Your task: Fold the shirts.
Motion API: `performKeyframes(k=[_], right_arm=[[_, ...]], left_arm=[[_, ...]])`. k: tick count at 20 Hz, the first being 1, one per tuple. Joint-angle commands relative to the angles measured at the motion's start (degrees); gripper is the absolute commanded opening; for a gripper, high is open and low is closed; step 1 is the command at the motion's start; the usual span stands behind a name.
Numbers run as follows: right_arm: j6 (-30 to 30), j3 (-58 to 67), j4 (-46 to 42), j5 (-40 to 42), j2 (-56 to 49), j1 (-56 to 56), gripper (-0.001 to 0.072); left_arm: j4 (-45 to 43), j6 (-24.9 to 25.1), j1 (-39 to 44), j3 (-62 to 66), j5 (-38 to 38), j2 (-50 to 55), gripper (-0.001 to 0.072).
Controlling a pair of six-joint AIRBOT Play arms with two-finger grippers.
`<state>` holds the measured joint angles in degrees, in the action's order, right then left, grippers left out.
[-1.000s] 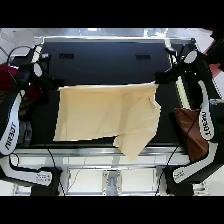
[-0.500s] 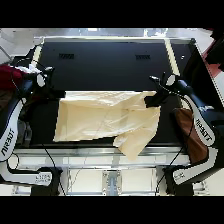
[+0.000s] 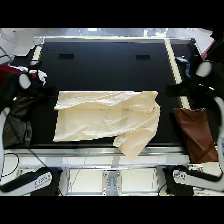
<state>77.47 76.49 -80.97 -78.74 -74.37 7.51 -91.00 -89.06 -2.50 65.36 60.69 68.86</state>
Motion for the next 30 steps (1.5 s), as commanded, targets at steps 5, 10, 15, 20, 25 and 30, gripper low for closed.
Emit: performKeyframes(k=[5, 10, 15, 20, 25, 30], right_arm=[[4.4, -42.9, 22.8, 4.7, 24.3, 5.4, 0.0439], [6.4, -55.7, 26.0, 7.2, 24.1, -0.5, 0.0439], [10.0, -59.3, 28.6, 16.8, 23.3, -9.0, 0.0438], [12.1, -59.3, 30.2, 23.5, 16.0, -15.2, 0.0438], [10.6, -57.7, 35.1, 26.4, 15.0, -15.5, 0.0019], [10.0, -51.9, 33.6, 21.2, 22.2, -15.5, 0.0019]], left_arm=[[3.0, -5.3, -1.6, -17.1, -6.3, -21.8, 0.0696], [5.8, -5.3, -1.6, -17.1, -6.4, -23.7, 0.0696], [6.2, -5.3, -1.6, -17.1, -5.8, -23.7, 0.0696], [6.2, -5.3, -1.6, -17.1, -5.6, -23.7, 0.0696], [5.9, -5.5, -1.7, -17.1, -5.0, -23.8, 0.0695], [0.6, -25.1, -9.6, -27.7, 1.1, -32.0, 0.0692]])
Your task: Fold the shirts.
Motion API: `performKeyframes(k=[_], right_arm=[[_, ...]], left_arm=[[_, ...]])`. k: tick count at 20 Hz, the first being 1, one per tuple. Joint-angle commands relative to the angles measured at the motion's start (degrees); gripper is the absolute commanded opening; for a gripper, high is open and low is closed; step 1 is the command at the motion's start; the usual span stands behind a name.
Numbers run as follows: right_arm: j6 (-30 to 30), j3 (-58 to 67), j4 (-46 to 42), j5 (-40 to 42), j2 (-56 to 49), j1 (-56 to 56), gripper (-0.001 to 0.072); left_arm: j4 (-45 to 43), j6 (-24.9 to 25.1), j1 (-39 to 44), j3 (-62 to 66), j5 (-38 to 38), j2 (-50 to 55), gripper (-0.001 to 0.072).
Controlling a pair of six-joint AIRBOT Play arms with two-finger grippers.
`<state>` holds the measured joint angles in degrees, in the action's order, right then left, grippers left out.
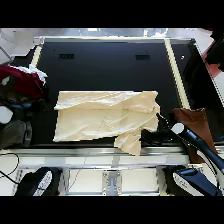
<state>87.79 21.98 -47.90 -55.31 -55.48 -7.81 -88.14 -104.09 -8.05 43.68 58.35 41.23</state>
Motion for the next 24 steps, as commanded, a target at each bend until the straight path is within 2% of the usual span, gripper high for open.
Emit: performKeyframes(k=[1, 3, 7, 8, 9, 13, 15, 16, 17, 18, 19, 20, 23, 24], right_arm=[[-0.3, 3.4, 0.6, -2.6, 4.8, -0.1, 0.0019], [-0.3, 4.3, 0.6, -2.6, 7.2, -0.1, 0.0019], [-0.3, 4.6, 0.7, -2.8, 8.4, -0.1, 0.0019], [-0.3, 4.6, 0.7, -2.8, 8.4, -0.1, 0.0019], [-0.3, 4.6, 0.7, -2.8, 8.4, -0.1, 0.0019], [-0.2, 4.6, 0.8, -3.1, 8.4, -0.1, 0.0019], [-0.2, 4.6, 0.8, -3.2, 8.4, -0.1, 0.0019], [-0.2, 4.6, 0.8, -3.2, 8.4, -0.1, 0.0019], [-0.2, 4.6, 0.8, -3.2, 8.4, -0.1, 0.0019], [-0.2, 4.6, 1.0, -3.3, 8.4, -0.1, 0.0019], [-0.2, 4.6, 1.2, -3.3, 8.4, -0.1, 0.0019], [-0.2, 4.6, 1.2, -3.5, 8.4, -0.1, 0.0019], [-0.2, 4.9, 0.7, -5.6, 9.5, 0.0, 0.0019], [0.1, 5.9, -1.4, -8.0, 10.8, 0.0, 0.0018]], left_arm=[[-0.8, -11.6, -6.4, -10.6, 5.3, -7.2, 0.0692], [4.6, -14.5, -10.6, -18.8, 7.6, -12.3, 0.0692], [19.7, -15.1, -17.6, -31.7, 6.6, -18.3, 0.0686], [21.4, -15.1, -17.7, -33.9, 5.0, -18.4, 0.0606], [22.3, -15.0, -17.7, -35.3, 3.0, -18.2, 0.0565], [22.9, -14.8, -17.7, -36.4, -4.6, -15.9, 0.0559], [23.6, -14.6, -17.7, -36.4, -6.4, -13.6, 0.0473], [25.9, -12.5, -17.7, -36.4, -7.4, -12.2, 0.0471], [28.7, -9.9, -17.7, -36.4, -8.6, -10.8, 0.0383], [31.7, -7.3, -17.7, -36.4, -10.3, -9.6, 0.0188], [34.1, -4.5, -17.7, -36.4, -12.0, -8.9, 0.0055], [36.4, -1.8, -17.7, -36.3, -13.5, -8.5, 0.0010], [39.3, 3.4, -17.8, -34.2, -12.9, -10.1, 0.0009], [39.2, 6.8, -17.8, -32.4, -11.0, -11.8, 0.0009]])
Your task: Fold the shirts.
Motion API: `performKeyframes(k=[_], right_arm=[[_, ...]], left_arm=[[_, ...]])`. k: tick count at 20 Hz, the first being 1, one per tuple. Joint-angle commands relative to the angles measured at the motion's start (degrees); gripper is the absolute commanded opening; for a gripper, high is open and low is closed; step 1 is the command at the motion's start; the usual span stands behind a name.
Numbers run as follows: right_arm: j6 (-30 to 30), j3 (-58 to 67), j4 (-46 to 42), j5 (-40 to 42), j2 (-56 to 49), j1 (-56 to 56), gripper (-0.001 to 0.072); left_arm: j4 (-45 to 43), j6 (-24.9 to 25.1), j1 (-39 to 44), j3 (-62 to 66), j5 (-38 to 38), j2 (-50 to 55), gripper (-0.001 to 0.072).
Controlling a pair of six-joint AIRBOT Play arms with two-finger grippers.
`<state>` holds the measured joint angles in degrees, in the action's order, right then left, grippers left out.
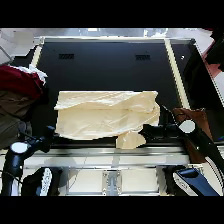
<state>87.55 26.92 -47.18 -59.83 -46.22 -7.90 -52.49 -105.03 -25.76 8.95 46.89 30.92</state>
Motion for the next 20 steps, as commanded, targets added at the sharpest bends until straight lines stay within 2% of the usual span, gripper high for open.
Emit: performKeyframes(k=[1, 5, 7, 8, 12, 15, 20], right_arm=[[1.8, 2.4, -5.5, -7.0, 3.4, 0.1, 0.0018], [10.6, 10.0, -19.7, -16.7, 11.9, 0.1, 0.0016], [12.2, 13.2, -22.7, -17.1, 13.3, 0.1, 0.0014], [12.0, 14.3, -22.4, -16.1, 12.5, 0.1, 0.0014], [7.2, 17.6, -20.1, -6.4, 2.1, 0.0, 0.0014], [4.5, 24.6, -21.5, 0.3, -9.1, 0.1, 0.0014], [1.3, 41.9, -23.8, 2.8, -29.5, 0.1, 0.0014]], left_arm=[[2.8, 10.6, -0.1, 4.7, 2.5, -3.7, 0.0008], [-5.2, 11.4, 0.0, 14.9, 8.2, -11.9, 0.0006], [-7.5, 12.3, 0.0, 19.5, 10.2, -11.2, 0.0005], [-6.9, 14.8, 0.2, 21.7, 10.5, -9.4, 0.0006], [-5.9, 21.7, 6.3, 30.4, 7.7, 3.4, 0.0006], [-12.0, 21.9, 12.5, 37.1, -0.3, 16.2, 0.0006], [-21.6, 21.9, 20.9, 46.7, -1.6, 36.3, 0.0006]])
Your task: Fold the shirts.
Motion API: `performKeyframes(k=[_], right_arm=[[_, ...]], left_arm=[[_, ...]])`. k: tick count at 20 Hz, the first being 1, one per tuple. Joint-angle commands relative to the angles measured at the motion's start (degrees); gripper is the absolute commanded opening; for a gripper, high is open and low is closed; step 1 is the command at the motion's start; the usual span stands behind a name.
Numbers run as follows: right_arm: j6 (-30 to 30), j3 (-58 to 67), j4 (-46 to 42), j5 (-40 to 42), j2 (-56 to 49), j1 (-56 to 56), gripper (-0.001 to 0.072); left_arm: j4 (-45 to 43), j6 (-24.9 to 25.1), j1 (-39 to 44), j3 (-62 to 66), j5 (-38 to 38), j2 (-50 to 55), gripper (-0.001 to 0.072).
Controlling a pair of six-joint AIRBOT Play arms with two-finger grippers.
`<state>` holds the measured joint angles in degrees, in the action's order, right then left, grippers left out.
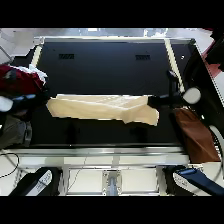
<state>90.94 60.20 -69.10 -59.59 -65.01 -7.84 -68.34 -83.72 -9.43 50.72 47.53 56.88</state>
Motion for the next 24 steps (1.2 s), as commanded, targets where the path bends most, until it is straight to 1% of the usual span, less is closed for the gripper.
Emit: performKeyframes(k=[1, 3, 5, 8, 10, 14, 18, 19, 20, 21, 22, 23, 24], right_arm=[[-2.1, 10.9, -3.3, 2.6, -14.2, 0.0, 0.0013], [-1.4, 13.9, -6.2, 2.5, -20.5, 0.0, 0.0014], [-1.0, 14.3, -6.3, 2.7, -25.4, 0.0, 0.0014], [-0.3, 14.3, -6.3, 3.1, -31.1, 0.0, 0.0014], [-0.1, 14.3, -6.3, 4.3, -33.2, 0.0, 0.0014], [-0.1, 14.3, -6.1, 7.6, -33.9, 0.0, 0.0015], [-0.1, 14.3, -6.0, 7.5, -33.8, 0.0, 0.0017], [-0.1, 14.8, -5.8, 6.6, -33.7, 0.0, 0.0020], [-0.3, 15.9, -5.5, 5.1, -33.6, 0.0, 0.0047], [-1.2, 17.6, -5.5, 3.0, -32.9, 0.0, 0.0201], [-2.6, 19.4, -5.7, 1.5, -31.7, 0.0, 0.0380], [-3.8, 21.5, -6.2, 0.3, -29.6, 0.0, 0.0408], [-4.4, 23.4, -7.5, -0.6, -27.0, 0.0, 0.0409]], left_arm=[[-6.9, 0.2, 6.0, 5.7, -3.4, 13.1, 0.0005], [-9.1, -1.4, 7.7, 6.4, -6.3, 16.8, 0.0005], [-12.3, -3.3, 8.7, 6.8, -9.0, 19.3, 0.0006], [-18.0, -8.6, 8.7, 6.8, -10.3, 21.6, 0.0005], [-20.9, -9.1, 8.7, 6.8, -9.8, 22.8, 0.0006], [-21.3, -10.0, 8.6, 6.8, -10.2, 25.0, 0.0006], [-21.2, -10.6, 8.6, 6.8, -10.7, 26.0, 0.0007], [-21.2, -10.6, 8.6, 7.1, -10.5, 26.0, 0.0020], [-21.2, -10.6, 8.7, 7.7, -10.0, 25.7, 0.0137], [-21.2, -10.6, 8.7, 8.7, -9.8, 24.9, 0.0499], [-21.2, -10.6, 8.6, 9.8, -9.8, 23.7, 0.0720], [-21.2, -10.6, 8.4, 11.1, -9.9, 21.9, 0.0704], [-21.2, -10.6, 8.1, 12.7, -10.4, 19.5, 0.0704]])
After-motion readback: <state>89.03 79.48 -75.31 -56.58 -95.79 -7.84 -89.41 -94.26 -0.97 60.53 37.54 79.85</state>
